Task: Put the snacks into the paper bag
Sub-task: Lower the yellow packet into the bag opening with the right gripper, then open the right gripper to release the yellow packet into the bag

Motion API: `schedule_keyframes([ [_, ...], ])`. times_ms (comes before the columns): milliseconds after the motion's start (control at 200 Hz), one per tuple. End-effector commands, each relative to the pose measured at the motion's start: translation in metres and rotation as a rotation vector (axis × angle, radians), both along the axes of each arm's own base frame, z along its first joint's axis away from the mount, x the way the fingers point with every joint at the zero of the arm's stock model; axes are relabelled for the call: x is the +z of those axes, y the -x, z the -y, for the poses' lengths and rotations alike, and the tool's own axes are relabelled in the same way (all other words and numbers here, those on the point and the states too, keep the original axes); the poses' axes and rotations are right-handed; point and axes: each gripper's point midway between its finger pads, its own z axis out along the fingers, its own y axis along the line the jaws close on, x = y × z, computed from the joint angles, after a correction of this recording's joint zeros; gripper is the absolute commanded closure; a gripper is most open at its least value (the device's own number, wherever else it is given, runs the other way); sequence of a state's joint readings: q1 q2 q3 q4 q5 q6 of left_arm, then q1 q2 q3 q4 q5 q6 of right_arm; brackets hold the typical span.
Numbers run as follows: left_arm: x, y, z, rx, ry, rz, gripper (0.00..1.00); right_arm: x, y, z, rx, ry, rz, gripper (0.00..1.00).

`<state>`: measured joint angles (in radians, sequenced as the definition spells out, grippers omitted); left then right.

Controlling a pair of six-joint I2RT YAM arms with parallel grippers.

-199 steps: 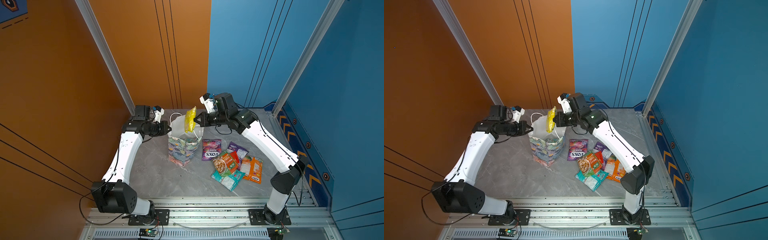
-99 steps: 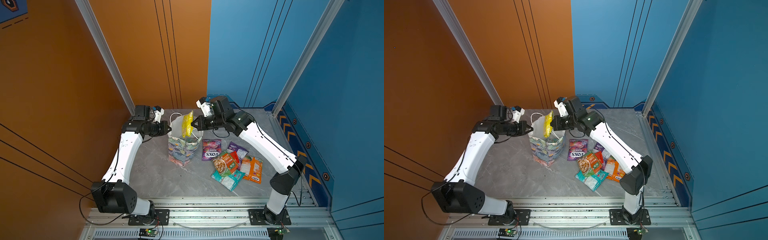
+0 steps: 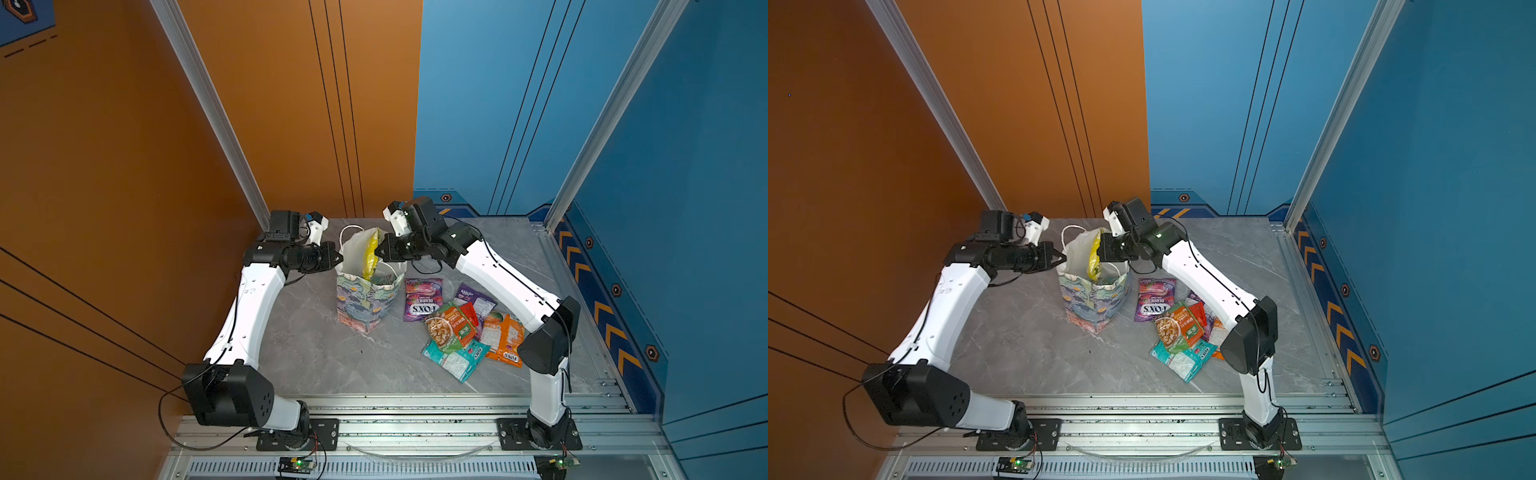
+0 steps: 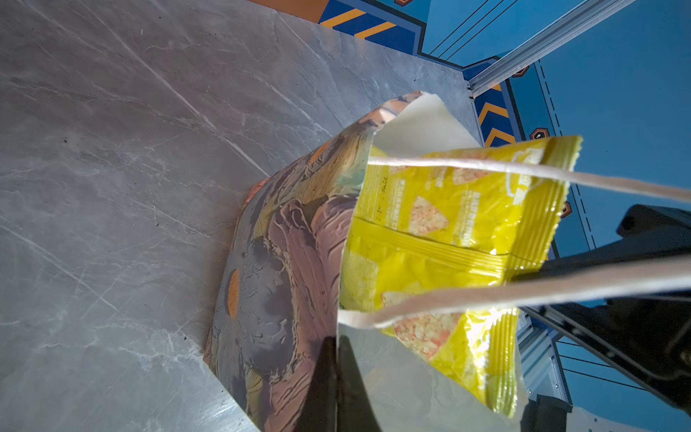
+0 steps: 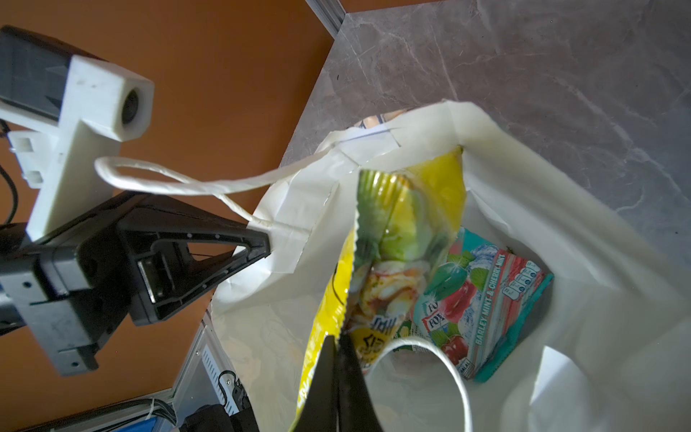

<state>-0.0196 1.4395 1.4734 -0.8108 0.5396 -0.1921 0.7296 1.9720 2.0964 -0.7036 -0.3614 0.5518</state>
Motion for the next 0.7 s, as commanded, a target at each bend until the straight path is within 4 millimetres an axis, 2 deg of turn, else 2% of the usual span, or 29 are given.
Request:
schedule_keyframes([
  [0, 0.009, 0.005, 0.000, -0.006, 0.019, 0.028, 1.00, 0.020, -0.015, 0.002, -0.048, -0.040, 0.046, 1.00],
  [165, 0.010, 0.004, -0.001, -0.004, 0.019, 0.029, 1.00, 0.019, -0.022, 0.004, -0.066, -0.046, 0.043, 1.00],
  [205, 0.009, 0.004, -0.001, -0.004, 0.018, 0.028, 1.00, 0.020, -0.022, 0.003, -0.066, -0.050, 0.042, 0.92],
  [225, 0.009, 0.004, -0.001, -0.004, 0.019, 0.027, 1.00, 0.021, -0.021, 0.003, -0.065, -0.053, 0.041, 0.85],
  [245, 0.009, 0.004, -0.002, -0.002, 0.019, 0.028, 1.00, 0.022, -0.033, 0.016, -0.097, -0.054, 0.042, 0.79],
  [285, 0.009, 0.004, -0.002, -0.002, 0.019, 0.026, 1.00, 0.025, -0.035, 0.020, -0.105, -0.059, 0.047, 0.69],
  [340, 0.010, 0.004, -0.002, -0.004, 0.020, 0.029, 1.00, 0.033, -0.037, 0.027, -0.117, -0.064, 0.065, 0.61],
  [526, 0.009, 0.004, -0.003, -0.001, 0.022, 0.025, 1.00, 0.073, -0.041, 0.061, -0.184, -0.109, 0.164, 0.52],
  [621, 0.009, 0.004, -0.003, 0.001, 0.022, 0.026, 1.00, 0.082, -0.039, 0.085, -0.235, -0.101, 0.207, 0.47],
  [696, 0.009, 0.003, -0.003, 0.001, 0.023, 0.026, 1.00, 0.079, -0.037, 0.105, -0.283, -0.081, 0.219, 0.41],
])
